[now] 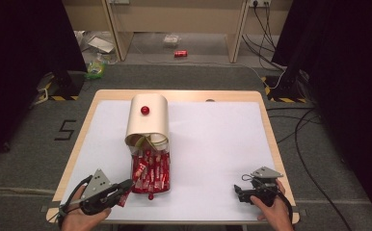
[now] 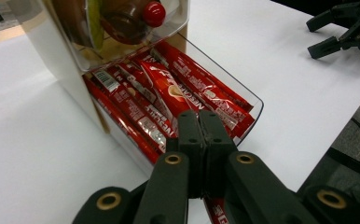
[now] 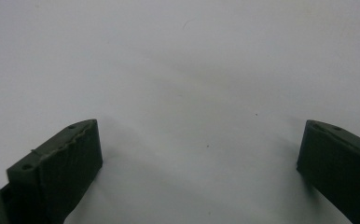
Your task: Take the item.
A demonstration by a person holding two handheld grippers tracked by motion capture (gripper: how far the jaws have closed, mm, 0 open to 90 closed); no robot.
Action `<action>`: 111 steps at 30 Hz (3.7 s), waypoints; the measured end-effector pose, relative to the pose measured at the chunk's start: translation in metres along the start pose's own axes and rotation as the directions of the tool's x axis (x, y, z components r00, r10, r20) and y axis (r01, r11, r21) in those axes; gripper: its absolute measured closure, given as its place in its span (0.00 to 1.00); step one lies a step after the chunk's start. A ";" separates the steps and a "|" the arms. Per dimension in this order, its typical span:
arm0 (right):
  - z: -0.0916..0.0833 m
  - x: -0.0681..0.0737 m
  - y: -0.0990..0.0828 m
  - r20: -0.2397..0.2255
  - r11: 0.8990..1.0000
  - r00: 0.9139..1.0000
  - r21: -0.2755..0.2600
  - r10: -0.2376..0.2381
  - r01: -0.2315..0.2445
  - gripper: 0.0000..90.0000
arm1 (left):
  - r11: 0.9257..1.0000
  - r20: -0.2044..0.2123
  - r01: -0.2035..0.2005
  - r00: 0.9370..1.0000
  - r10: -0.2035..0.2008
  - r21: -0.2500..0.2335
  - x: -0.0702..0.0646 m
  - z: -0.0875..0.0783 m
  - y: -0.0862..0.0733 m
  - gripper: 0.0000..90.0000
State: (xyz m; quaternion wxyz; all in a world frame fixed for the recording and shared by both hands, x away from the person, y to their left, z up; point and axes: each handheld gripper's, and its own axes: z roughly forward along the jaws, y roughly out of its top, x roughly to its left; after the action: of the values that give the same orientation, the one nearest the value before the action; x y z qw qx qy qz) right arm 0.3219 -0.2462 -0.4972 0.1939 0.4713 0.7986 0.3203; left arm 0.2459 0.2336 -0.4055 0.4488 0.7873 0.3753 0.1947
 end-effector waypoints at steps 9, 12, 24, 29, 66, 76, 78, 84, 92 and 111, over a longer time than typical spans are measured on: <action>0.000 0.000 0.000 0.000 1.000 1.000 0.002 0.001 -0.001 0.00 | 1.000 -0.024 0.019 1.000 -0.020 -0.020 0.008 -0.016 -0.004 0.98; 0.000 0.000 0.000 0.000 1.000 1.000 0.002 0.001 -0.001 0.00 | 0.999 -0.030 0.035 0.999 -0.036 -0.025 0.013 -0.021 -0.007 0.98; 0.000 0.000 0.000 0.000 1.000 1.000 0.000 -0.001 0.001 0.00 | 0.997 -0.085 0.071 0.994 -0.074 -0.039 0.029 -0.038 -0.018 0.98; 0.000 0.000 0.000 0.001 1.000 1.000 0.001 0.000 0.000 0.00 | 0.996 -0.121 0.077 0.989 -0.081 -0.039 0.037 -0.039 -0.020 0.98; 0.000 0.000 0.000 0.001 1.000 1.000 0.000 0.001 -0.001 0.00 | 0.993 -0.233 0.113 0.965 -0.119 -0.039 0.079 0.005 -0.016 0.98; 0.000 0.000 0.000 0.001 1.000 1.000 0.000 0.001 -0.001 0.00 | 0.992 -0.255 0.126 0.959 -0.127 -0.022 0.091 0.020 -0.013 0.98; 0.000 0.000 0.000 0.001 1.000 1.000 0.000 0.001 -0.001 0.00 | 0.992 -0.257 0.127 0.958 -0.128 -0.019 0.093 0.023 -0.013 0.98; 0.000 0.000 0.000 0.001 1.000 1.000 0.000 0.001 -0.001 0.00 | 0.990 -0.270 0.138 0.953 -0.137 -0.017 0.100 0.029 -0.012 0.98; 0.000 0.000 0.000 0.001 1.000 1.000 0.001 0.001 -0.001 0.00 | 0.988 -0.284 0.154 0.947 -0.148 -0.002 0.111 0.037 -0.013 0.98; 0.000 0.000 0.000 0.001 1.000 1.000 0.000 0.001 -0.001 0.00 | 0.985 -0.312 0.171 0.938 -0.154 0.030 0.127 0.054 -0.017 0.98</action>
State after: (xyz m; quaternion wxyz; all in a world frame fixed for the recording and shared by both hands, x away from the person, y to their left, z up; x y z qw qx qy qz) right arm 0.3219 -0.2460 -0.4972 0.1942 0.4717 0.7983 0.3201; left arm 0.3550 0.3054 -0.4526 0.3769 0.7258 0.5099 0.2669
